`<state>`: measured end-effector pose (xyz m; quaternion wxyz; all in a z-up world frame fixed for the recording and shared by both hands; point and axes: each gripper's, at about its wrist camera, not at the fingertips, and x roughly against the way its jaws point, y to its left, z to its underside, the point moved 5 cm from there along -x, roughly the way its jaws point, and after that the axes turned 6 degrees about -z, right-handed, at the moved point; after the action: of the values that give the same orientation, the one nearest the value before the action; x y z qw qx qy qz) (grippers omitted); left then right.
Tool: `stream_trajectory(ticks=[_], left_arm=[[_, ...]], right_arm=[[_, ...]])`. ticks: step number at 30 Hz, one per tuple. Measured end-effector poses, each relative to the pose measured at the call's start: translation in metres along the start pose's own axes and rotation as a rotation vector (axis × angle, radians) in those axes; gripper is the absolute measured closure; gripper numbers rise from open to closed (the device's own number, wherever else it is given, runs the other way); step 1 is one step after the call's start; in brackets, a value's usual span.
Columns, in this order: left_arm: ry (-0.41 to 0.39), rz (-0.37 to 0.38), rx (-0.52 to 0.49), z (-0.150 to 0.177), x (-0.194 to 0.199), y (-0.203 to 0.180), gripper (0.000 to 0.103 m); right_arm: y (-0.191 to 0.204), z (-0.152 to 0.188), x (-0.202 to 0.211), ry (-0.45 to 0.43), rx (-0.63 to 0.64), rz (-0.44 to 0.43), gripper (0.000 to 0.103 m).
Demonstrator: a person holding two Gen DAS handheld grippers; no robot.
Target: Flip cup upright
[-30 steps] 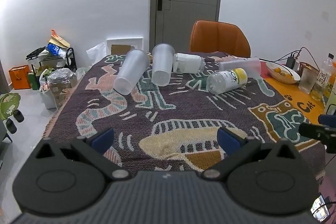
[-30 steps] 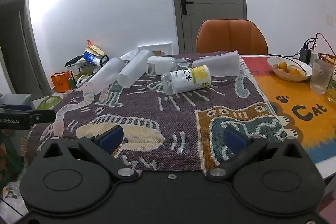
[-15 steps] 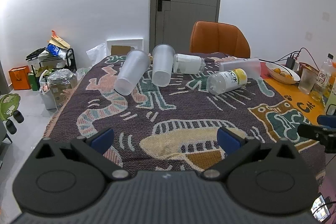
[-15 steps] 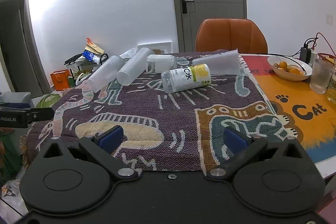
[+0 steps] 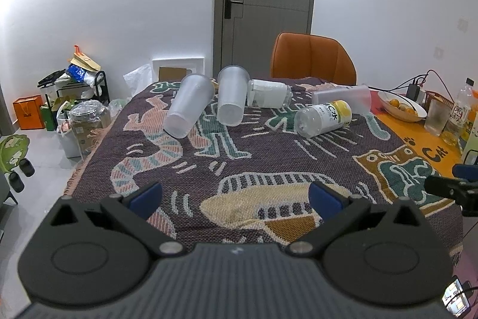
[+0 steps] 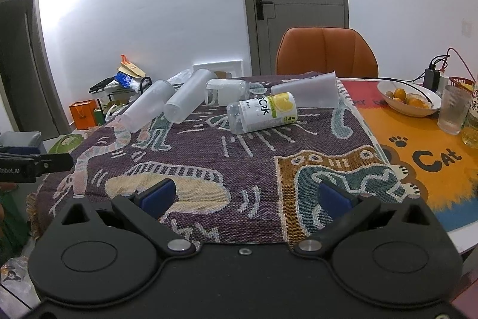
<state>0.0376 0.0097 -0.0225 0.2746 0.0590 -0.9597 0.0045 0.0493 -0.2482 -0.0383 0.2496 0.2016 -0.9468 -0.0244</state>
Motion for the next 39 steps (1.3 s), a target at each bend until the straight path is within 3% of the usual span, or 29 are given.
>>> stream_trajectory(ticks=[39], left_arm=[[-0.016,0.015,0.004,-0.0006,-0.0021,0.003,0.0]], right_arm=[[-0.0049,0.0022,-0.0049,0.004,-0.006,0.012,0.0]])
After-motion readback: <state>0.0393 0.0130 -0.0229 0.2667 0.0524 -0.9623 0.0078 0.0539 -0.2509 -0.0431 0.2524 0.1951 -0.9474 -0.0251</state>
